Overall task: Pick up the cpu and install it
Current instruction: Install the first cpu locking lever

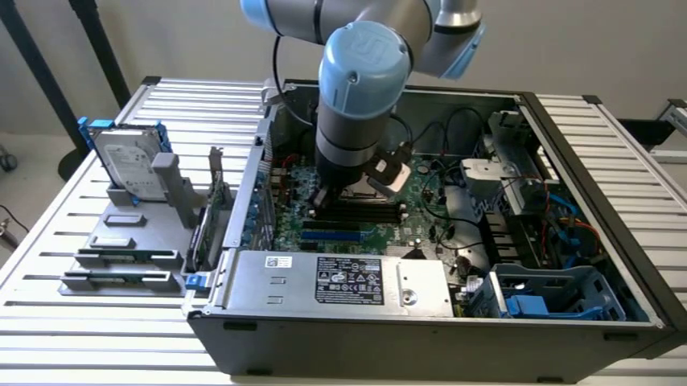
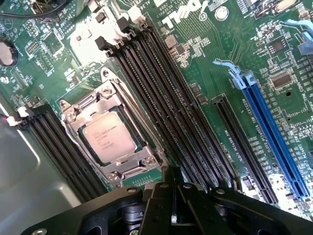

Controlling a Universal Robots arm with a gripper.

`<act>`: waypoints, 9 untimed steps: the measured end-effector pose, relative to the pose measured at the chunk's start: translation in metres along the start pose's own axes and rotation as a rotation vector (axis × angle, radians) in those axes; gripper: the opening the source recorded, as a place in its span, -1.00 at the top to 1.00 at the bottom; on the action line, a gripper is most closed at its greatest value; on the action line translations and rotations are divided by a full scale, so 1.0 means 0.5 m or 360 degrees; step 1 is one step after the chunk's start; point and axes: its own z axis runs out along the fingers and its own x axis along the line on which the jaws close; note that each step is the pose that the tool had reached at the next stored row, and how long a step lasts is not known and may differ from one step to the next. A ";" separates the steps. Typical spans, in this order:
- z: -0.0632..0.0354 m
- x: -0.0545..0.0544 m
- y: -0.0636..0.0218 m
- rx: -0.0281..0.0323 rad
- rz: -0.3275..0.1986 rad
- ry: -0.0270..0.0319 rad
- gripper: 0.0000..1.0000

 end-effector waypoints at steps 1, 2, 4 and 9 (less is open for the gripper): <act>-0.003 0.001 -0.001 0.00001 0.0000 -0.00001 0.79; -0.005 0.003 -0.002 0.00001 0.0000 -0.00003 0.79; -0.004 0.011 -0.007 0.00005 -0.0002 -0.00009 0.79; 0.006 0.039 -0.026 0.00023 -0.0014 -0.00074 0.79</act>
